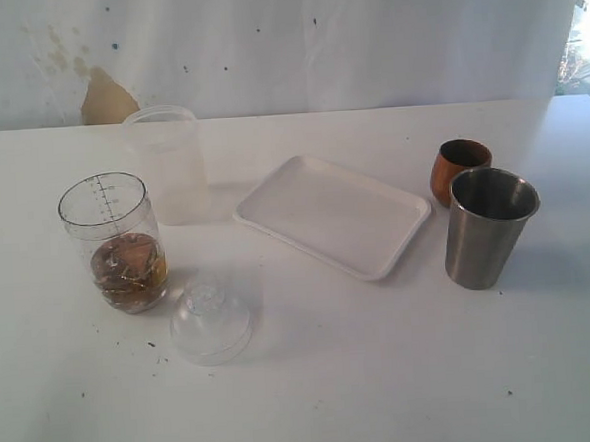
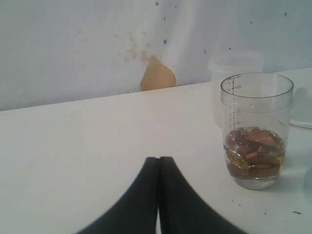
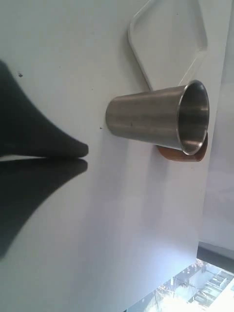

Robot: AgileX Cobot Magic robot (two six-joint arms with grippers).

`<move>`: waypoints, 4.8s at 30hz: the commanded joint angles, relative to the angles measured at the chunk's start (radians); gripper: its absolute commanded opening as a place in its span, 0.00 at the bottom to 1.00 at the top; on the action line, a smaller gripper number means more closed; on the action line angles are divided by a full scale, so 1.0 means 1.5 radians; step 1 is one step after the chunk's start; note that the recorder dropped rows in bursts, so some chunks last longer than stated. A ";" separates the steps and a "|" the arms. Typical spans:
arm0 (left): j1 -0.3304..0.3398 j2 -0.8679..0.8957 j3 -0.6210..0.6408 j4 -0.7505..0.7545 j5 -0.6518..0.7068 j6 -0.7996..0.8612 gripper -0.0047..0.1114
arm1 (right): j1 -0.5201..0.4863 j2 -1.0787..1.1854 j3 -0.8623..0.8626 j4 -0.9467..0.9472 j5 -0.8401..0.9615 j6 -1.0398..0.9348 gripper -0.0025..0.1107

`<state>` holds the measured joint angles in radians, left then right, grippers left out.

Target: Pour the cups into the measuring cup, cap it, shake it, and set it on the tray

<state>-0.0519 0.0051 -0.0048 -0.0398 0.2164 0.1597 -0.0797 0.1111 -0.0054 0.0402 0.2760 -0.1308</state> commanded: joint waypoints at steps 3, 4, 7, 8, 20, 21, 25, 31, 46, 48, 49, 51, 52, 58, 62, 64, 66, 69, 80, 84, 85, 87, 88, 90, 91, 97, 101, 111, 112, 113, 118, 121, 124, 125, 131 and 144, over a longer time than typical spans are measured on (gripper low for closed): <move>0.000 -0.003 0.003 0.000 -0.009 -0.001 0.04 | -0.003 -0.003 0.004 -0.008 -0.005 0.003 0.02; 0.000 -0.003 0.003 0.000 -0.009 -0.001 0.04 | -0.003 -0.003 0.004 -0.008 -0.005 0.003 0.02; 0.000 -0.003 0.003 0.000 -0.009 -0.001 0.04 | -0.003 -0.003 0.004 -0.007 -0.005 0.003 0.02; 0.000 -0.003 0.003 0.000 -0.009 -0.001 0.04 | -0.003 -0.003 0.004 -0.007 -0.005 0.003 0.02; 0.000 -0.003 0.003 0.000 -0.026 -0.001 0.04 | -0.003 -0.003 0.004 -0.007 -0.005 0.003 0.02; 0.000 -0.003 0.003 0.000 -0.026 -0.001 0.04 | -0.003 -0.003 0.004 -0.005 -0.005 0.003 0.02; 0.000 -0.003 0.003 -0.004 -0.024 -0.002 0.04 | -0.003 -0.003 0.004 -0.005 -0.005 -0.001 0.02; 0.000 -0.003 0.003 0.014 -0.029 -0.001 0.04 | -0.003 -0.003 0.004 -0.005 -0.005 -0.001 0.02; 0.000 -0.003 -0.038 -0.130 -0.253 -0.370 0.04 | -0.003 -0.003 0.004 -0.005 -0.005 -0.001 0.02; 0.000 0.043 -0.132 -0.057 -0.123 -0.364 0.04 | -0.003 -0.003 0.004 -0.005 -0.005 -0.001 0.02; 0.000 0.067 -0.174 -0.040 -0.071 -0.353 0.04 | -0.003 -0.003 0.004 -0.005 -0.005 -0.001 0.02; 0.000 0.164 -0.311 -0.045 0.077 -0.239 0.04 | -0.003 -0.003 0.004 -0.005 -0.006 0.000 0.02; 0.000 0.217 -0.388 -0.070 0.165 -0.150 0.04 | -0.003 -0.003 0.004 -0.005 -0.006 0.000 0.02; 0.000 0.461 -0.675 -0.179 0.509 0.108 0.04 | -0.003 -0.003 0.004 -0.005 -0.006 0.000 0.02; 0.000 0.576 -0.709 -0.277 0.631 0.146 0.04 | -0.003 -0.003 0.004 -0.005 -0.006 0.000 0.02; -0.012 0.621 -0.701 -0.320 0.655 0.194 0.04 | -0.003 -0.003 0.004 -0.005 -0.006 0.000 0.02; -0.048 0.657 -0.680 -0.322 0.641 0.194 0.04 | -0.003 -0.003 0.004 -0.005 -0.006 0.000 0.02; -0.132 0.691 -0.637 -0.256 0.555 0.162 0.04 | -0.003 -0.003 0.004 -0.005 -0.006 0.000 0.02; -0.399 0.904 -0.606 -0.134 0.278 -0.059 0.21 | -0.003 -0.003 0.004 -0.005 -0.006 0.000 0.02; -0.400 0.987 -0.652 -0.141 0.278 -0.074 0.48 | -0.003 -0.003 0.004 -0.005 -0.006 0.000 0.02; -0.400 1.003 -0.662 -0.141 0.284 -0.074 0.50 | -0.003 -0.003 0.004 -0.005 -0.006 0.000 0.02; -0.400 1.040 -0.688 -0.137 0.299 -0.074 0.50 | -0.003 -0.003 0.004 -0.005 -0.006 0.000 0.02; -0.400 1.054 -0.700 -0.126 0.300 -0.079 0.50 | -0.003 -0.003 0.004 -0.005 -0.006 0.000 0.02; -0.400 1.084 -0.722 -0.089 0.303 -0.106 0.50 | -0.003 -0.003 0.004 -0.005 -0.006 0.000 0.02; -0.400 1.098 -0.733 -0.064 0.310 -0.131 0.50 | -0.003 -0.003 0.004 -0.005 -0.006 0.000 0.02; -0.400 1.152 -0.780 0.007 0.347 -0.173 0.51 | -0.003 -0.003 0.004 -0.005 -0.006 0.000 0.02; -0.400 1.163 -0.783 0.011 0.339 -0.173 0.55 | -0.003 -0.003 0.004 -0.005 -0.006 0.000 0.02; -0.400 1.197 -0.783 0.012 0.333 -0.173 0.55 | -0.003 -0.003 0.004 -0.005 -0.006 0.000 0.02; -0.400 1.202 -0.783 0.012 0.330 -0.173 0.55 | -0.003 -0.003 0.004 -0.005 -0.006 0.000 0.02; -0.400 1.206 -0.783 0.012 0.327 -0.173 0.55 | -0.003 -0.003 0.004 -0.005 -0.006 0.000 0.02; -0.400 1.207 -0.783 0.006 0.321 -0.173 0.49 | -0.003 -0.003 0.004 -0.005 -0.006 0.000 0.02; -0.400 1.207 -0.783 0.005 0.343 -0.173 0.26 | -0.003 -0.003 0.004 -0.005 -0.006 0.000 0.02; -0.400 1.207 -0.785 -0.002 0.355 -0.167 0.04 | -0.003 -0.003 0.004 -0.005 -0.006 0.000 0.02; -0.403 1.207 -0.787 -0.003 0.363 -0.166 0.04 | -0.003 -0.003 0.004 -0.005 -0.006 0.000 0.02; -0.477 1.178 -0.853 0.036 0.421 -0.167 0.04 | -0.003 -0.003 0.004 -0.005 -0.006 0.000 0.02; -0.491 1.059 -0.996 0.195 0.658 -0.218 0.04 | -0.003 -0.003 0.004 -0.005 -0.006 0.011 0.02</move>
<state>-0.7865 1.6476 -1.4675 0.1808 1.1339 -0.1334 -0.0797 0.1111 -0.0054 0.0384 0.2775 -0.1196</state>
